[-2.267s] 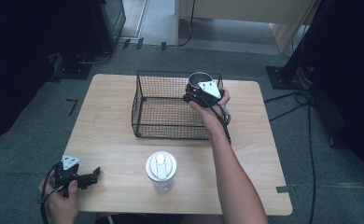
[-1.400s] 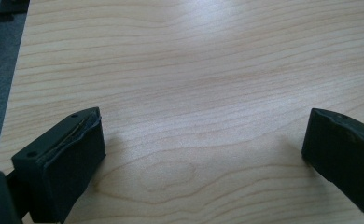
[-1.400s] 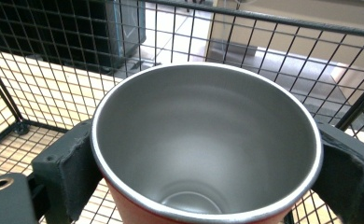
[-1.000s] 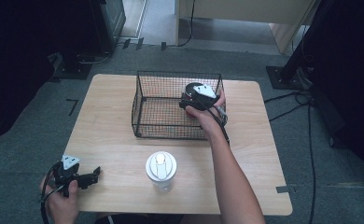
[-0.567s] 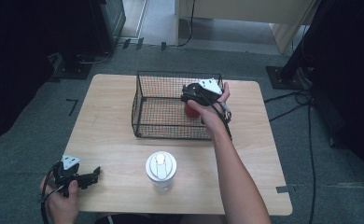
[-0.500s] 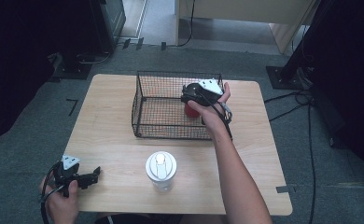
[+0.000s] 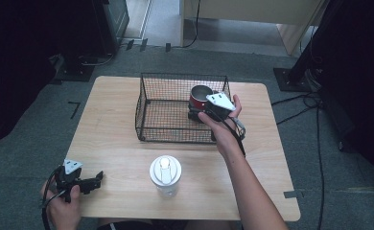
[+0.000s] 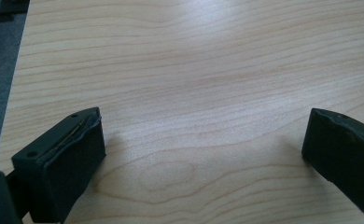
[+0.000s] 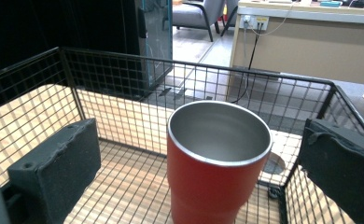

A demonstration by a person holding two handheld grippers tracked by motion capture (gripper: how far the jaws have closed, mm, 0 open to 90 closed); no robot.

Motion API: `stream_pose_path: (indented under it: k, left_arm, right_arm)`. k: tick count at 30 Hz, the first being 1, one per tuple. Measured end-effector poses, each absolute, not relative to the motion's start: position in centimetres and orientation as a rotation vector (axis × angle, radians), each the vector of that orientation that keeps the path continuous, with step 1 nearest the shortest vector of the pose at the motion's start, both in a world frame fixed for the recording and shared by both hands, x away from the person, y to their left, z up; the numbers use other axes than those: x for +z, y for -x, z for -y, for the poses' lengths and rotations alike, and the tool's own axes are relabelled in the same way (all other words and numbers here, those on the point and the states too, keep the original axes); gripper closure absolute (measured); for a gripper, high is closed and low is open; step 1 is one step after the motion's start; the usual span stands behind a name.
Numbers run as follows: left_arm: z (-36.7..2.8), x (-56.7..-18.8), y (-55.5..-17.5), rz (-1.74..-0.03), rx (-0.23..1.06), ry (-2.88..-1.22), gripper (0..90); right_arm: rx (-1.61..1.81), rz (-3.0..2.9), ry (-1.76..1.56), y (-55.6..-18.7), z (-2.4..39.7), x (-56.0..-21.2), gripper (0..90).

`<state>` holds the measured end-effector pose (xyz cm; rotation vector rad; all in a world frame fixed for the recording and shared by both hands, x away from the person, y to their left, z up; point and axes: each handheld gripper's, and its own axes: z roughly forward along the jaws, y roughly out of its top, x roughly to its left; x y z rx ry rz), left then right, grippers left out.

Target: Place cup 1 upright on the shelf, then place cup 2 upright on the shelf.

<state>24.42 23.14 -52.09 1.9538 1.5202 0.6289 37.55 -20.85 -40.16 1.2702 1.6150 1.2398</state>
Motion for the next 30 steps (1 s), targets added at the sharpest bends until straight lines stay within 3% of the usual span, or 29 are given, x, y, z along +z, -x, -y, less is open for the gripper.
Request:
stream_pose_path:
  k: [30]
  left_arm:
    - [-23.1, -52.1, -24.4, -1.519, 0.630, -1.953, 0.0]
  right_arm:
    - [1.259, -1.691, -1.225, -26.9, 22.4, -44.1, 0.0]
